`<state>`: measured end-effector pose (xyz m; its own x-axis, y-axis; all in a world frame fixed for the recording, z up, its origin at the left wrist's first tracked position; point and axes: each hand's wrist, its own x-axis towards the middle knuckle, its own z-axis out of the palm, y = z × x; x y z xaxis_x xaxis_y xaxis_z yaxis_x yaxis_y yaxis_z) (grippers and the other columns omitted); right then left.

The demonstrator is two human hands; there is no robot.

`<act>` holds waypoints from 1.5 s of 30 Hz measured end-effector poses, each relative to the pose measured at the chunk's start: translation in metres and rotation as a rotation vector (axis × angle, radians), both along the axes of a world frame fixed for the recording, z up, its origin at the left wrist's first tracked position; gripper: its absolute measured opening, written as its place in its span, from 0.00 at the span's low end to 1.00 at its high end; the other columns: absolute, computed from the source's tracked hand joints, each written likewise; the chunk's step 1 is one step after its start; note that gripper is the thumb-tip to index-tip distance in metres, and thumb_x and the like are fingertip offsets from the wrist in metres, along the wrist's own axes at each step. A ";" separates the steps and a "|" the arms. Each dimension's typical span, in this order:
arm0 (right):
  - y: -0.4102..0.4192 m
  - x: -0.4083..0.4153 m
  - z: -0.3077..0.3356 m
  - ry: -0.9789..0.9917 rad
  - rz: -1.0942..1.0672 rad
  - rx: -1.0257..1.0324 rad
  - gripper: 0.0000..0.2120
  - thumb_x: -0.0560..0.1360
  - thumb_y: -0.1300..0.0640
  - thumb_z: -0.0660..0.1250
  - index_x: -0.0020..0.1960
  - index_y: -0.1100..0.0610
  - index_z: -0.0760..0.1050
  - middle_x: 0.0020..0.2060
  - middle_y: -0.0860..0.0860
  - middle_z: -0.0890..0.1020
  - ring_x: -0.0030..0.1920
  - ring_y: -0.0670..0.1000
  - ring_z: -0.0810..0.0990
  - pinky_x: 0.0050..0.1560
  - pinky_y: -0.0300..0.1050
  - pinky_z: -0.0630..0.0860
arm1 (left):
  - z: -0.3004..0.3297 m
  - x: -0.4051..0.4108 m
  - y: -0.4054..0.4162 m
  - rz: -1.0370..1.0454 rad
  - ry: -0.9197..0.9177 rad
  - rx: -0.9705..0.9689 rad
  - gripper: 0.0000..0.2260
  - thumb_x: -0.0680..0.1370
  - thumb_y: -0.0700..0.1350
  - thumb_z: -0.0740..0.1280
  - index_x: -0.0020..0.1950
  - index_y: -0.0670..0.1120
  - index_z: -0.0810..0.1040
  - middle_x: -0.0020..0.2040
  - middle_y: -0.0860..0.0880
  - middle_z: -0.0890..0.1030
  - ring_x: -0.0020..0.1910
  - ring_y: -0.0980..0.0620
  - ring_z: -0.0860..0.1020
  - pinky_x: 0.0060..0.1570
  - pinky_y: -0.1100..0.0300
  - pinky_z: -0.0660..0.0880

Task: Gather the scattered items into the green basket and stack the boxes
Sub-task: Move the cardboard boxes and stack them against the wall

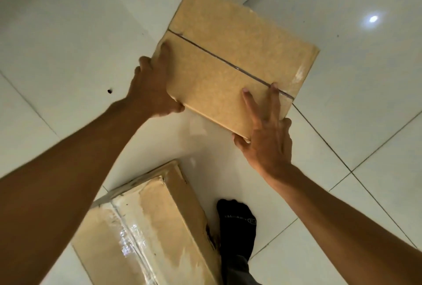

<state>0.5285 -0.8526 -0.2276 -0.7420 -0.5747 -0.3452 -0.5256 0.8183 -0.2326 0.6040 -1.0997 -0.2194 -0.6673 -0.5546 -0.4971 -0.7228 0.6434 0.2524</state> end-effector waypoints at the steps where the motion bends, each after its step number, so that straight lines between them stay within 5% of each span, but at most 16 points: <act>1: 0.002 0.000 0.004 0.010 -0.025 0.014 0.53 0.66 0.38 0.77 0.79 0.36 0.45 0.80 0.56 0.44 0.52 0.64 0.74 0.43 0.49 0.75 | 0.004 0.000 0.006 -0.027 0.005 -0.013 0.61 0.60 0.54 0.82 0.79 0.51 0.42 0.67 0.36 0.62 0.63 0.35 0.68 0.59 0.43 0.71; 9: 0.040 0.001 0.085 -0.003 -0.106 0.071 0.55 0.62 0.33 0.76 0.79 0.36 0.45 0.79 0.55 0.50 0.52 0.64 0.73 0.45 0.53 0.77 | 0.085 0.004 0.037 -0.135 0.109 0.008 0.58 0.56 0.60 0.82 0.77 0.53 0.52 0.59 0.40 0.65 0.60 0.39 0.67 0.46 0.47 0.70; 25: 0.107 0.085 0.382 0.126 -0.221 -0.048 0.53 0.62 0.32 0.75 0.79 0.40 0.51 0.78 0.56 0.54 0.62 0.60 0.72 0.54 0.55 0.76 | 0.381 0.064 0.097 -0.284 0.237 -0.089 0.56 0.58 0.66 0.78 0.76 0.56 0.48 0.63 0.44 0.62 0.62 0.43 0.66 0.53 0.48 0.74; 30: 0.135 0.120 0.492 0.155 -0.279 -0.058 0.53 0.62 0.31 0.73 0.79 0.37 0.49 0.78 0.54 0.54 0.55 0.62 0.73 0.49 0.52 0.76 | 0.496 0.093 0.122 -0.336 0.316 -0.114 0.53 0.60 0.66 0.77 0.76 0.56 0.50 0.65 0.44 0.62 0.63 0.45 0.64 0.56 0.49 0.73; 38: 0.204 0.164 0.649 0.227 -0.341 -0.104 0.52 0.63 0.34 0.73 0.78 0.34 0.45 0.78 0.49 0.48 0.57 0.62 0.67 0.52 0.58 0.76 | 0.646 0.131 0.182 -0.395 0.408 -0.172 0.50 0.59 0.69 0.76 0.74 0.57 0.54 0.61 0.43 0.66 0.60 0.42 0.68 0.51 0.46 0.75; 45: 0.307 0.213 0.714 0.283 -0.399 -0.116 0.52 0.64 0.35 0.75 0.78 0.36 0.46 0.78 0.50 0.48 0.59 0.62 0.65 0.51 0.58 0.78 | 0.709 0.165 0.282 -0.493 0.468 -0.196 0.50 0.61 0.71 0.73 0.75 0.55 0.53 0.60 0.42 0.66 0.58 0.41 0.69 0.46 0.46 0.76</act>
